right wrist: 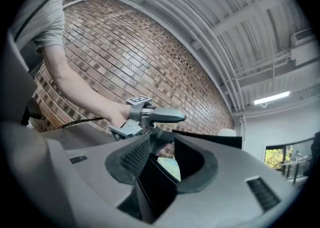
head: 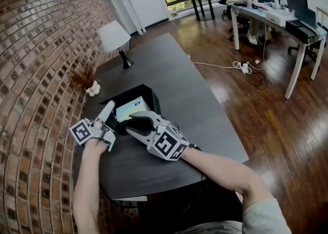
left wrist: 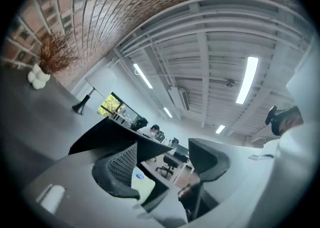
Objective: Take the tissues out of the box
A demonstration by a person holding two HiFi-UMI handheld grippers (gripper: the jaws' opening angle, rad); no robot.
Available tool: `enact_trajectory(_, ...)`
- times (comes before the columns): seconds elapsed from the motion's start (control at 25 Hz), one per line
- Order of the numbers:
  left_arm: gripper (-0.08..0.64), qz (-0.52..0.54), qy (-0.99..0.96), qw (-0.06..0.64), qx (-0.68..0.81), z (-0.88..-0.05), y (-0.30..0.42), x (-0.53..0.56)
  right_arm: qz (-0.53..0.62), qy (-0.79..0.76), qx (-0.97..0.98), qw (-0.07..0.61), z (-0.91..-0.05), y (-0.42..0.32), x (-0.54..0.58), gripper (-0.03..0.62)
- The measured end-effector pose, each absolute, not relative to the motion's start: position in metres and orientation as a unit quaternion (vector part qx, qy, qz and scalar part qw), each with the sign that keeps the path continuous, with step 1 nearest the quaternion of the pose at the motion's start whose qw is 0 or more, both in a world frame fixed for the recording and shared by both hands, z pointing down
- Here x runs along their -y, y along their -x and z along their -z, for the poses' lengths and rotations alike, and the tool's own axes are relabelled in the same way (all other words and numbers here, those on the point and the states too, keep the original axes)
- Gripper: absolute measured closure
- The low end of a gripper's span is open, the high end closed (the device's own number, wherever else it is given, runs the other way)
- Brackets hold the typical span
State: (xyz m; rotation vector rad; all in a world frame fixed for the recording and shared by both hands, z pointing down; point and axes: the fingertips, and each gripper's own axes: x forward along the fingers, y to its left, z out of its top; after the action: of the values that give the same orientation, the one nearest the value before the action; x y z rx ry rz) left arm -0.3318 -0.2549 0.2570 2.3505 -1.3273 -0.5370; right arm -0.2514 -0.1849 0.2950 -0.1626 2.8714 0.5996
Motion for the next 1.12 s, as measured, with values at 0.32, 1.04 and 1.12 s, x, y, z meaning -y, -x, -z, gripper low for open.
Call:
enact_trajectory(0.32,0.118,0.276,-0.780,0.099,0.553,-0.202,0.385,0.298,-0.211,0.053,-0.972,0.092,-0.299,0.255,0.186,0.430)
enact_trajectory(1.04,0.132,-0.243,-0.852,0.005,0.463,-0.292,0.323,0.305,-0.229,0.034,-0.970,0.081,-0.305,0.263,0.174,0.430)
enact_trajectory(1.12,0.132,-0.296,-0.846,0.001,0.444,-0.301,0.320,0.304,-0.231,0.030,-0.969,0.078,-0.306,0.264,0.172,0.431)
